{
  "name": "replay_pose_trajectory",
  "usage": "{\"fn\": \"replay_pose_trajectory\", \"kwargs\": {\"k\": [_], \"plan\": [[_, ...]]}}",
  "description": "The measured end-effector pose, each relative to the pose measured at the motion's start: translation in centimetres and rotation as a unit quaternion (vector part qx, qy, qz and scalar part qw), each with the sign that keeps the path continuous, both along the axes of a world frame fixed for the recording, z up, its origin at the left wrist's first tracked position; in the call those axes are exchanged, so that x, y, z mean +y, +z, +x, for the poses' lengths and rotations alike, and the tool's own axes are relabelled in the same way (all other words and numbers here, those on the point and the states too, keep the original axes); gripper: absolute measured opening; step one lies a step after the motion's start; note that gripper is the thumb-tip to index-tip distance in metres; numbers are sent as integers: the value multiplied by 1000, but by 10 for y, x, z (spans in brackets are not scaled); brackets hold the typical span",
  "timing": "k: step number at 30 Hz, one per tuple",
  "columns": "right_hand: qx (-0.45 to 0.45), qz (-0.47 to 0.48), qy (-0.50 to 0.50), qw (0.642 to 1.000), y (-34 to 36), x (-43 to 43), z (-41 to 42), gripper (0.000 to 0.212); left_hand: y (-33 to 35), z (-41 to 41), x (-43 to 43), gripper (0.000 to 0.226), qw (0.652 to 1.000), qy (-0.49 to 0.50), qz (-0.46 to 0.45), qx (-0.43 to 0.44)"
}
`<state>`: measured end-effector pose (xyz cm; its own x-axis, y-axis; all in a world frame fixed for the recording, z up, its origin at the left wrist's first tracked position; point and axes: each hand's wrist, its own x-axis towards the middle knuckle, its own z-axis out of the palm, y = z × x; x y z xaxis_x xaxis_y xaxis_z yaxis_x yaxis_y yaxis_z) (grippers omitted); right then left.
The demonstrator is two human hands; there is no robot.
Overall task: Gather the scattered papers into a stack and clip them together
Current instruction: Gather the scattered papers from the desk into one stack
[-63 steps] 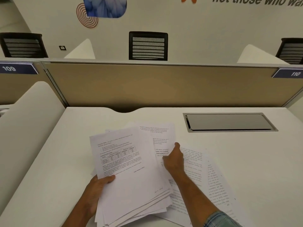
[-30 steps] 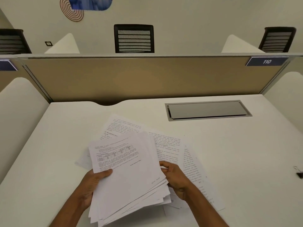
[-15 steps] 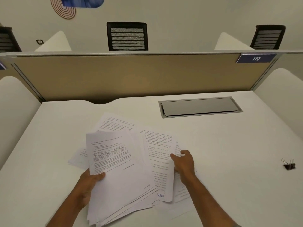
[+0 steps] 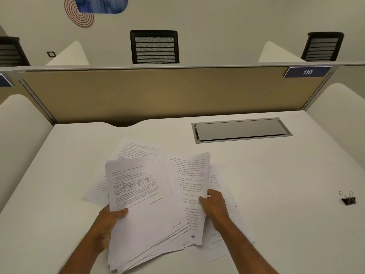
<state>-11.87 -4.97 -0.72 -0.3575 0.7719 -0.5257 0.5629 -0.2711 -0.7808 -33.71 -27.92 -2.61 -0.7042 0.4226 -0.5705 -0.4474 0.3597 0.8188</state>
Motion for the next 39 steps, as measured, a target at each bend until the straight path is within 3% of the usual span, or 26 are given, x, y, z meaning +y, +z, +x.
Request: {"fn": "replay_pose_trajectory", "kwargs": {"k": [8,12,15,21,25,30,33,39], "plan": [[97,-115,52,987,10,21,32,28,21,8,-7,33,994,31,96,-46],[136,-155,110,972,17,22,38,31,31,15,-8,37,981,78,155,-91],[150,-169,132,965,24,12,31,30,34,23,-7,46,978,69,163,-105],[132,-159,174,963,30,-8,16,26,39,41,-4,29,981,45,165,-93],[138,-172,192,956,36,-10,16,29,40,44,-9,37,984,49,152,-78],[149,-197,220,944,44,-11,20,30,38,51,-16,43,974,19,141,-178],[150,-196,217,945,42,-19,19,29,36,58,-17,46,967,21,134,-215],[132,-195,176,956,36,-20,14,25,29,58,-18,43,975,47,125,-179]]}}
